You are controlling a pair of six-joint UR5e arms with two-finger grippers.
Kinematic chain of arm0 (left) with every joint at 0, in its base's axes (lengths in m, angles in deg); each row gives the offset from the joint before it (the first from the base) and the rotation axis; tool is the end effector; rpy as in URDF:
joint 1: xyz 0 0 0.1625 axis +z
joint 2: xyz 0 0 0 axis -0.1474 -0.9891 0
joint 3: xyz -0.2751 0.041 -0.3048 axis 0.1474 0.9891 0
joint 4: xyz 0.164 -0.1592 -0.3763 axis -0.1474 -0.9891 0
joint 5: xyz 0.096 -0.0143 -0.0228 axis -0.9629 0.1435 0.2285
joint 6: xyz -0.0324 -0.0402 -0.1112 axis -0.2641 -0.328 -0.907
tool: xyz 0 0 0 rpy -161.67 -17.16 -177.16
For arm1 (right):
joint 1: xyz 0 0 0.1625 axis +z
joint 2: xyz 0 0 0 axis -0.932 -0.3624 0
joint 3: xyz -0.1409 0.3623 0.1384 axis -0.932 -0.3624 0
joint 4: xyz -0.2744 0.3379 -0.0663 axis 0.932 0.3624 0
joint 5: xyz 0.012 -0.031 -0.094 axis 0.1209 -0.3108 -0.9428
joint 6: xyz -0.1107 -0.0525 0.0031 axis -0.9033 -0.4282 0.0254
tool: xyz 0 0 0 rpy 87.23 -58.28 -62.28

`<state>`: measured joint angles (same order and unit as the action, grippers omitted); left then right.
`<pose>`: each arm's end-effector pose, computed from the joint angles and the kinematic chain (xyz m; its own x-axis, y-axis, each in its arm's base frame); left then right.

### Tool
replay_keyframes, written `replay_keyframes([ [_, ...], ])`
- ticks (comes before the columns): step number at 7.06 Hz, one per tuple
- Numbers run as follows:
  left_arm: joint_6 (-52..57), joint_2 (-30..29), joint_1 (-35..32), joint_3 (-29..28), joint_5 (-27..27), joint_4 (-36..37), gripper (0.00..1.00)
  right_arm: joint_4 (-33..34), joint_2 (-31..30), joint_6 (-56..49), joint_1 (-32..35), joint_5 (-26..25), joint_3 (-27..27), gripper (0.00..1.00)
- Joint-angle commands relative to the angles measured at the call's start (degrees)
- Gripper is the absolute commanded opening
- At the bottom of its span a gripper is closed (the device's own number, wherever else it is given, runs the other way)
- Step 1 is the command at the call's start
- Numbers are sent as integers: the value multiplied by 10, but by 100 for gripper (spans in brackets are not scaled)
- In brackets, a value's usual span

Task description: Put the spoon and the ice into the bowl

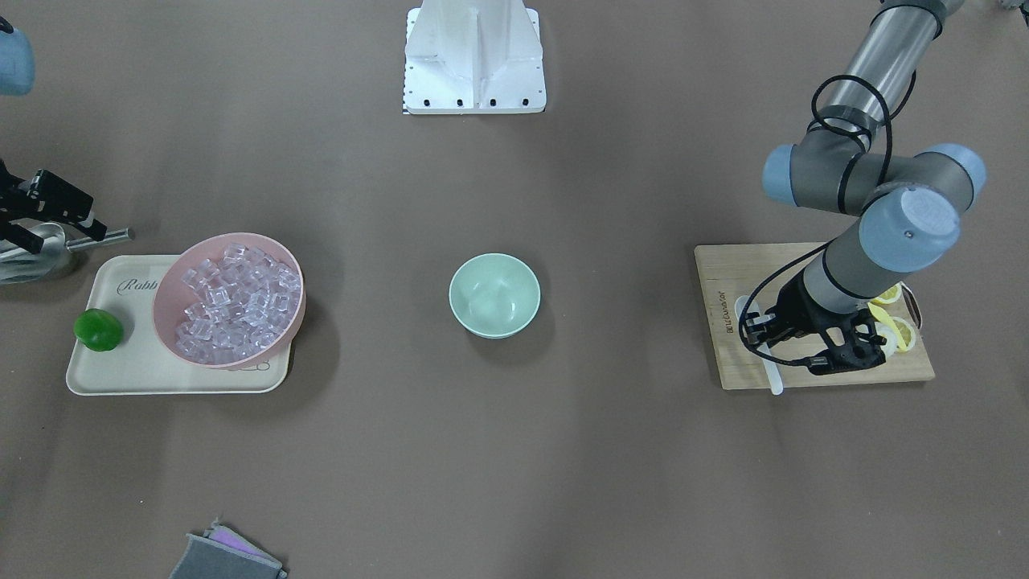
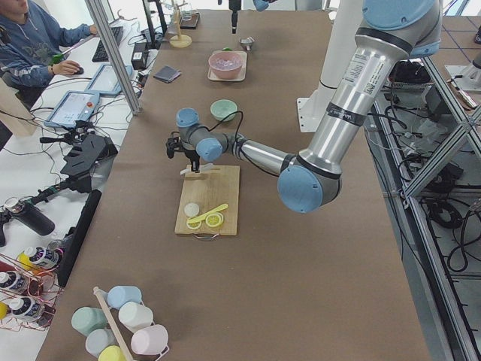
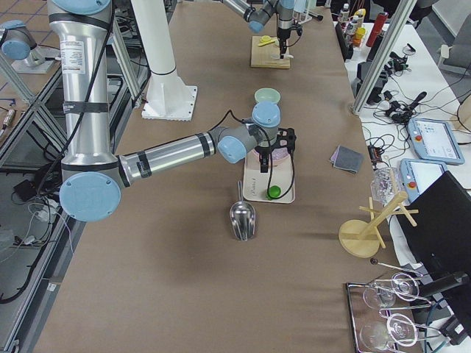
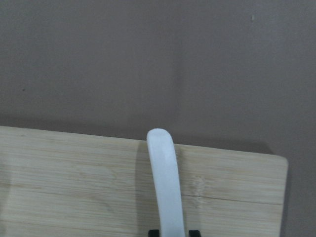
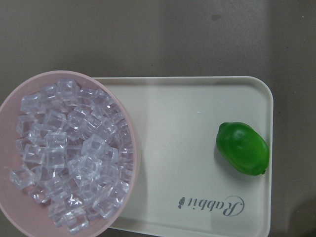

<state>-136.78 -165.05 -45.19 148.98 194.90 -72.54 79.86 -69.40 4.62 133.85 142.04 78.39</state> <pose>0.3832 -0.6238 0.4129 0.6111 -0.1171 -0.7829 0.1242 0.9909 -0.0513 -0.1867 -0.5038 0.4471 0.5286 -0.0213 0.8486 -0.0479 0.9973 0.0549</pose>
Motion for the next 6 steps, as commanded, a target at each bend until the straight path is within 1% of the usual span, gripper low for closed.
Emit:
replay_keyframes([
  [1,-126,-85,63,10,-2,0,0,1,30,73,-39,-41,15,100],
  [2,-184,-114,88,10,-26,-1,0,1,44,103,-73,-82,16,100],
  [3,-225,-139,124,10,-53,-2,0,1,51,109,-99,-114,16,100],
  [4,-254,-155,149,9,-83,-2,0,1,52,109,-101,-117,16,100],
  [5,-270,-159,167,9,-106,-5,0,1,52,109,-102,-118,16,100],
  [6,-276,-165,177,9,-108,-4,0,1,53,109,-103,-122,14,100],
])
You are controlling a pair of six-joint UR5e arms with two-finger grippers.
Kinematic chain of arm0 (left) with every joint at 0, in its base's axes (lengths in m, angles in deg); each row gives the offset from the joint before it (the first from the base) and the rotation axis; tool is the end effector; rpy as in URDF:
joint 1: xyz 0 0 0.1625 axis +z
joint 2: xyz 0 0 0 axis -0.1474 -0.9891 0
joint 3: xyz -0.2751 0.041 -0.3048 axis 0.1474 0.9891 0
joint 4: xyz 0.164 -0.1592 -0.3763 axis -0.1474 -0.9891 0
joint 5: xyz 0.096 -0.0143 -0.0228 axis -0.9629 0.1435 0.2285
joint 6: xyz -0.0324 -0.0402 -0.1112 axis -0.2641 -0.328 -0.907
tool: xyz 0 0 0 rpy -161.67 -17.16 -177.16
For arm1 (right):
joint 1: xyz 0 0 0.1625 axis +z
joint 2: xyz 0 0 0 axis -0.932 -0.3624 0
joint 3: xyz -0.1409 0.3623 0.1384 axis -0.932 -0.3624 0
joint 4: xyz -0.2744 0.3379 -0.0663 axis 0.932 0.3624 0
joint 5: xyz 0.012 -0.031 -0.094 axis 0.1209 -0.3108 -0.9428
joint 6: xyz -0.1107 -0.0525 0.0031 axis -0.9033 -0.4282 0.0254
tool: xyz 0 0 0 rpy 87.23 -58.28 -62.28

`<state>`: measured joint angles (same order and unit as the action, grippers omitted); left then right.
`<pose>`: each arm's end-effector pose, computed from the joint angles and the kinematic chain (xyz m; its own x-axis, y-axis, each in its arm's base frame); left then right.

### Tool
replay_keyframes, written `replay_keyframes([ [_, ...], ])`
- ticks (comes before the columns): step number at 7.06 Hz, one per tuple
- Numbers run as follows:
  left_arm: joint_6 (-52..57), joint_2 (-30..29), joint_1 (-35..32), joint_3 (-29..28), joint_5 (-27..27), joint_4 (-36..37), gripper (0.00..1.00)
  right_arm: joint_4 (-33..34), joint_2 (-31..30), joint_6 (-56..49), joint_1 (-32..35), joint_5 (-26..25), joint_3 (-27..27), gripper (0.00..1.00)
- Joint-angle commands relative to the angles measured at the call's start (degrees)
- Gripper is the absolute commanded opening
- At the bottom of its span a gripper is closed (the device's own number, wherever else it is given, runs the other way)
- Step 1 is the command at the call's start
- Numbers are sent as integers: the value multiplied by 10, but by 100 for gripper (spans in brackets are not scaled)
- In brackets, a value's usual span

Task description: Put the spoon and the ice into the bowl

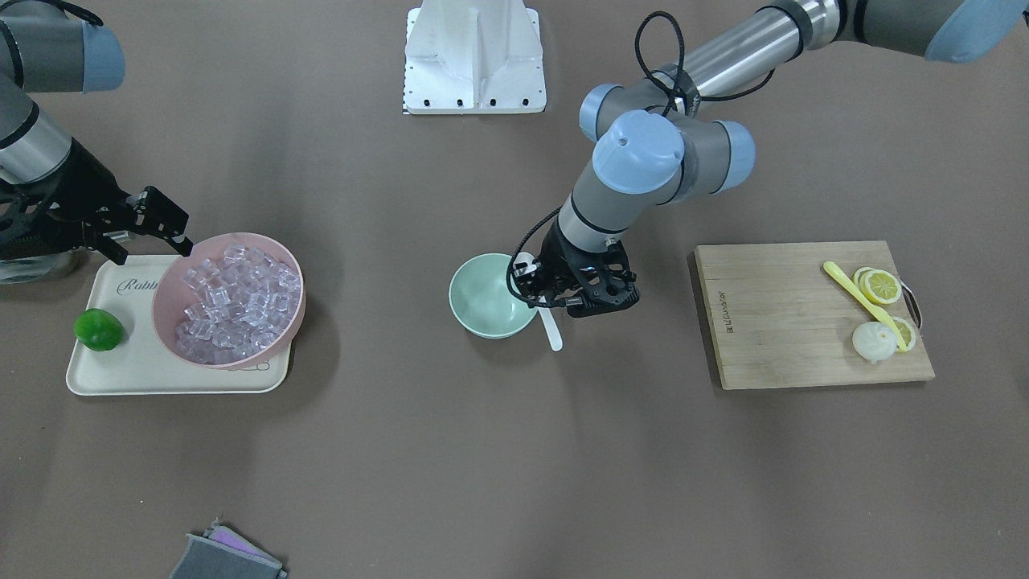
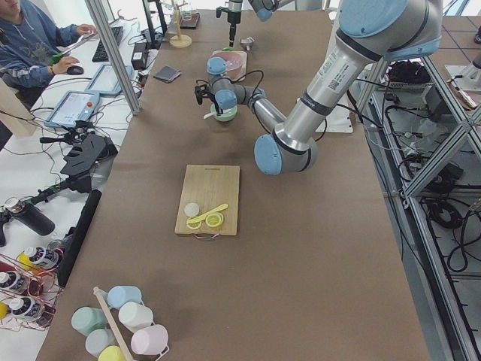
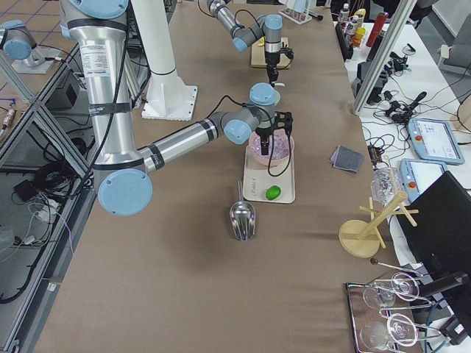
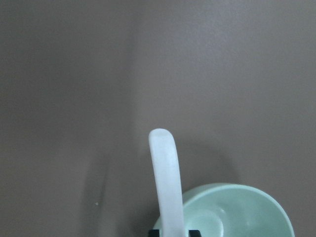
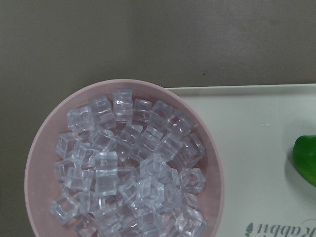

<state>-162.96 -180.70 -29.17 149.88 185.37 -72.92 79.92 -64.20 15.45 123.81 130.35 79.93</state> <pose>0.5656 -0.5351 0.2041 0.4561 -0.2451 -0.8555 0.2064 0.9642 -0.1662 -0.2739 -0.4992 0.3955 0.5747 -0.0013 0.8183 -0.1096 0.9909 0.0785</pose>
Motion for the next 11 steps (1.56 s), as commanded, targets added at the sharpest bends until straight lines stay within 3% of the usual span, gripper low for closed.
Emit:
replay_keyframes([
  [1,-15,-9,18,0,-13,-1,0,0,3,1,-9,-7,-5,100],
  [3,-14,-12,18,1,-14,0,98,1,16,2,-26,-32,-7,100],
  [5,-12,-12,15,11,-15,1,98,1,21,2,-39,-48,-9,99],
  [8,-14,3,6,33,-15,5,98,1,61,2,-51,-57,-53,70],
  [11,-14,13,6,37,-15,2,98,1,61,3,-54,-57,-68,64],
])
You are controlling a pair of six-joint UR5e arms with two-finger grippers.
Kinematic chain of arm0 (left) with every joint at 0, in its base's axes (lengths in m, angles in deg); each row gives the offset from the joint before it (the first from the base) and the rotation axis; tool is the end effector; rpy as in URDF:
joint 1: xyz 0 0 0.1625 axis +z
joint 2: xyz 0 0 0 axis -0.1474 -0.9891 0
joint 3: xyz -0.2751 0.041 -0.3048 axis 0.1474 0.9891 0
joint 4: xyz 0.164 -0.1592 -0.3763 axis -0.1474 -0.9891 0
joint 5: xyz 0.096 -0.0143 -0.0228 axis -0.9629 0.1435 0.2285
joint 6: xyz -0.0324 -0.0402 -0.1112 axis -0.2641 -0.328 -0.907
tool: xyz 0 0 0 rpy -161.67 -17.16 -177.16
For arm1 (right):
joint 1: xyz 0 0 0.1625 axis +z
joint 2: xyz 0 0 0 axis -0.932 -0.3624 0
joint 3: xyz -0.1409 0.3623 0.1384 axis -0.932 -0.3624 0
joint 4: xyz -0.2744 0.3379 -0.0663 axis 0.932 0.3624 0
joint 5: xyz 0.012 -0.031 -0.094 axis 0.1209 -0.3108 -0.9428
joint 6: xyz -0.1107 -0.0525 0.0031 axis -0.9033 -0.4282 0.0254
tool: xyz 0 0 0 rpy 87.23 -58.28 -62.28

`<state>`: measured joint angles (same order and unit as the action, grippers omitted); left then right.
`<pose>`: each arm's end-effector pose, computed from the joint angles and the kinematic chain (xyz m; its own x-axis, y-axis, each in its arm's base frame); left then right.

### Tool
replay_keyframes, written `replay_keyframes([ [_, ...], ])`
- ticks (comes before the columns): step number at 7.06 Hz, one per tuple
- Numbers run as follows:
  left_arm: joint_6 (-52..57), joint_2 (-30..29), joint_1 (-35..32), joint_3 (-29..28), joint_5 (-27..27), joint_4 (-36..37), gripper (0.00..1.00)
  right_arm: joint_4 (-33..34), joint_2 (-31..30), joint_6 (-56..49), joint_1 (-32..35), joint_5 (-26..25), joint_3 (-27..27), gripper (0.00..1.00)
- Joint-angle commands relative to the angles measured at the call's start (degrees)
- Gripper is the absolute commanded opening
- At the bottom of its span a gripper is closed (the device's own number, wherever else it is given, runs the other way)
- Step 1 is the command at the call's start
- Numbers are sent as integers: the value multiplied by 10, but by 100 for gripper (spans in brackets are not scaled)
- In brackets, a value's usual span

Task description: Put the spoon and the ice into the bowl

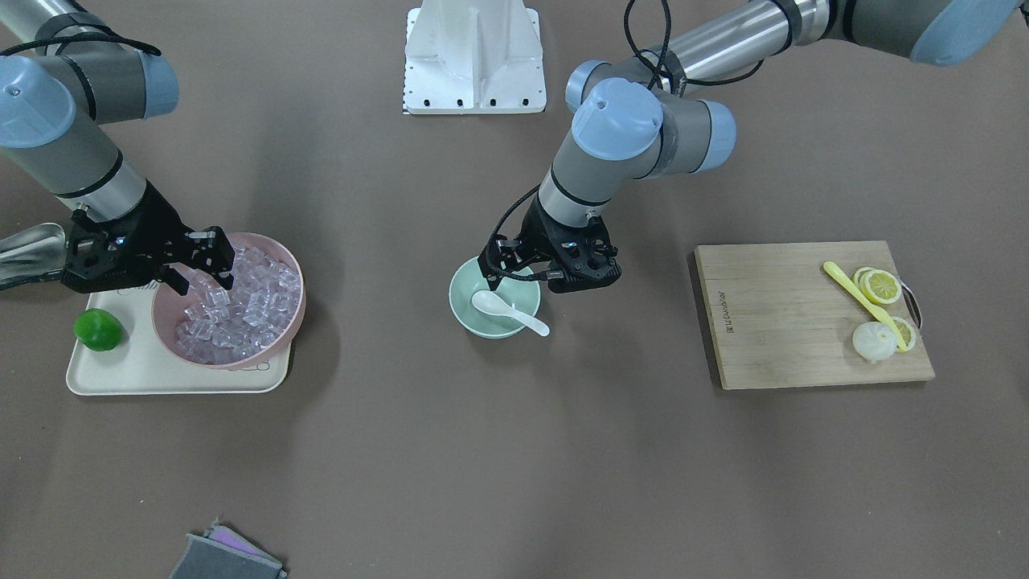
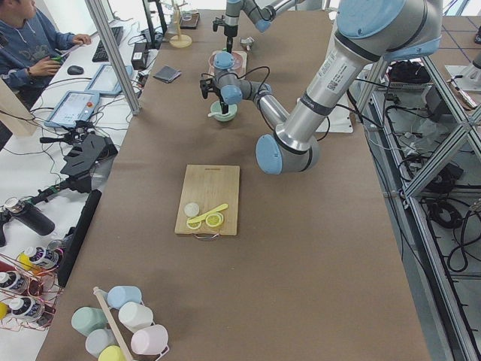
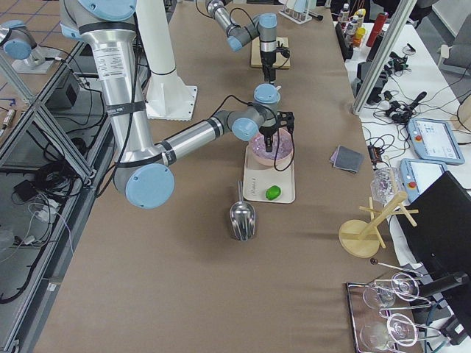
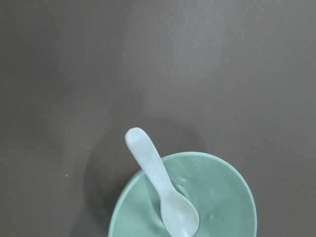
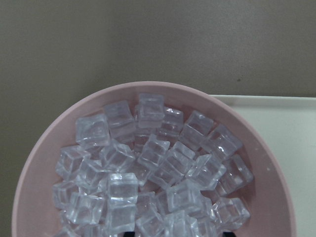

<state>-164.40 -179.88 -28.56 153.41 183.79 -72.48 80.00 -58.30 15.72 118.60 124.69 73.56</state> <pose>0.5569 -0.5221 0.1870 0.4281 -0.2441 -0.8701 0.2261 0.9611 -0.1584 -0.3414 -0.5155 0.3979 0.6228 -0.0372 0.7815 -0.0856 0.9896 0.1154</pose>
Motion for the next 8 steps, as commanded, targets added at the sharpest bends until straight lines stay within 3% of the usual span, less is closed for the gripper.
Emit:
replay_keyframes([
  [1,1,5,-1,1,0,-2,98,0,2,-1,-4,0,-10,63],
  [4,5,18,-23,20,6,4,98,0,2,-1,-8,0,-18,64],
  [6,43,70,-70,67,76,4,98,0,2,-1,-10,0,-19,62],
  [8,66,104,-95,100,101,4,98,0,3,3,-13,-1,-21,55],
])
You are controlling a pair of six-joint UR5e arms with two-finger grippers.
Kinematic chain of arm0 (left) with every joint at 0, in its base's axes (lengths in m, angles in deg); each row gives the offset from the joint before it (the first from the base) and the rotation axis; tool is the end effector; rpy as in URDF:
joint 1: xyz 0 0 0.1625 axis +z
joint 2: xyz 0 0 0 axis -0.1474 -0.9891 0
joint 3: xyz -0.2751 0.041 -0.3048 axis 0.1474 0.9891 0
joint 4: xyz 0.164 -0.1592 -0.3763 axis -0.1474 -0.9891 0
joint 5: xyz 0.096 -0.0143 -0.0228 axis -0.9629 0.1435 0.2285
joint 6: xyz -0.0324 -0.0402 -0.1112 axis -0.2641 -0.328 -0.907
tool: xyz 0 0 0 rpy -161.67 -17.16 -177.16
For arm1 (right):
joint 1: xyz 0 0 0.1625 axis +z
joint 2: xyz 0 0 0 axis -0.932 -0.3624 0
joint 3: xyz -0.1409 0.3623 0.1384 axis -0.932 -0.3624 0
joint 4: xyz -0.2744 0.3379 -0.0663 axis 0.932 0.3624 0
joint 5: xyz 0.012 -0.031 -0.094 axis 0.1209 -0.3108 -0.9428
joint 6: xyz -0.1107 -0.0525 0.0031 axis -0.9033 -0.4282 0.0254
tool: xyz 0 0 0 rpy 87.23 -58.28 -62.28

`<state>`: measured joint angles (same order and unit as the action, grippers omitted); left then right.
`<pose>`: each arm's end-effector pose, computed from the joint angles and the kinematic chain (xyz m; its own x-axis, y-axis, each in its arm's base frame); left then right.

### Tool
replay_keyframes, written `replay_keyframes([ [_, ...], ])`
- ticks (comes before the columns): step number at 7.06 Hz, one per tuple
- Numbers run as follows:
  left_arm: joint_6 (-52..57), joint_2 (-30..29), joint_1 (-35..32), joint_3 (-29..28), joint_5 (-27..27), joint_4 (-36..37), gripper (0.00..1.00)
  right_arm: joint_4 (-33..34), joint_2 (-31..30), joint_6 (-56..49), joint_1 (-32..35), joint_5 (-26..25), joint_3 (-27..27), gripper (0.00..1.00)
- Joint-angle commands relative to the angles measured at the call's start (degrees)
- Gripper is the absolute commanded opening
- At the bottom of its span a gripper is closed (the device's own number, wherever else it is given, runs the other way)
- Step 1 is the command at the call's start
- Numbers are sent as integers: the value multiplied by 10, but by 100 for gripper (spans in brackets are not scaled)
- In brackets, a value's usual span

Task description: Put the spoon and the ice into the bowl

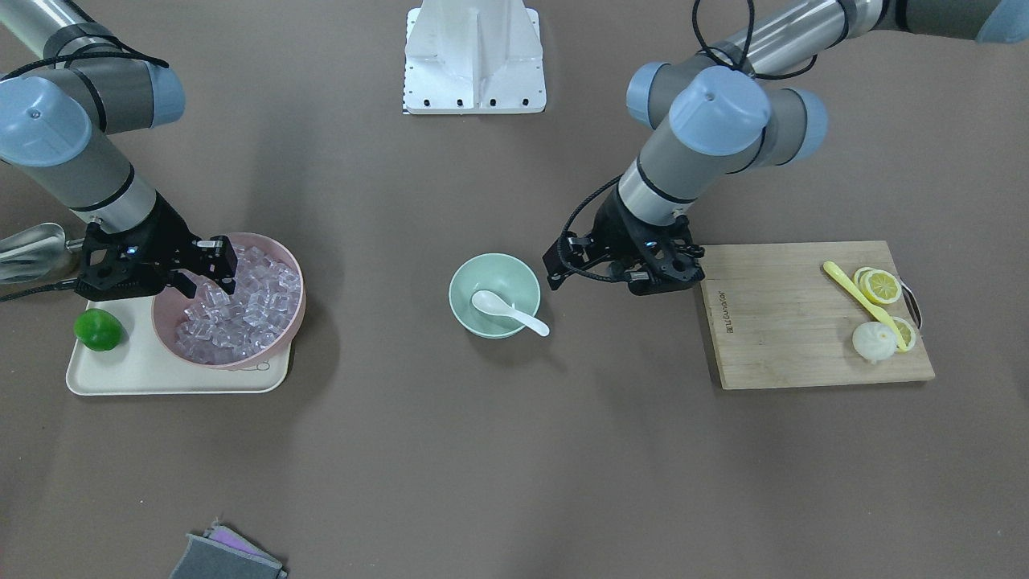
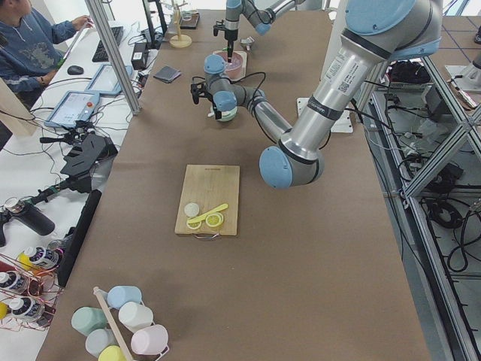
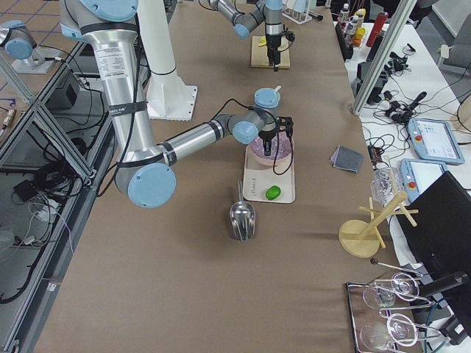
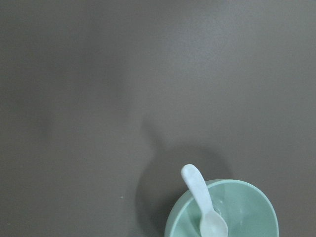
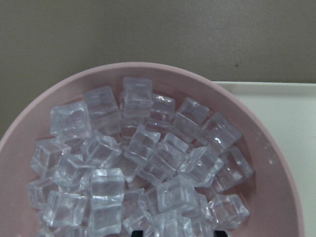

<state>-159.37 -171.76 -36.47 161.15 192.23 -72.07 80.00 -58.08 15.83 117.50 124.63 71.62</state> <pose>0.4545 -0.5463 0.2227 0.4086 -0.2233 -0.8850 0.1949 0.9686 -0.1544 -0.3553 -0.5137 0.4135 0.6377 -0.0297 0.7697 -0.0664 0.9934 0.0933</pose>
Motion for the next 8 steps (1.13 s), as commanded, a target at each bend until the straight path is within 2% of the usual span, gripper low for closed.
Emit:
replay_keyframes([
  [1,20,44,-26,42,19,0,98,0,2,1,-4,0,-8,57],
  [2,21,50,-39,45,41,0,98,-1,6,2,-5,0,-13,57],
  [3,24,50,-43,44,51,0,98,0,7,3,-5,0,-13,49],
  [4,24,50,-44,44,51,0,98,0,6,7,-5,0,-13,20],
  [5,24,50,-43,43,51,0,98,0,6,7,-5,0,-14,4],
  [6,24,49,-44,42,51,0,98,0,7,7,-5,0,-14,0],
  [8,42,50,-68,52,71,0,98,1,20,8,-3,6,-10,0],
])
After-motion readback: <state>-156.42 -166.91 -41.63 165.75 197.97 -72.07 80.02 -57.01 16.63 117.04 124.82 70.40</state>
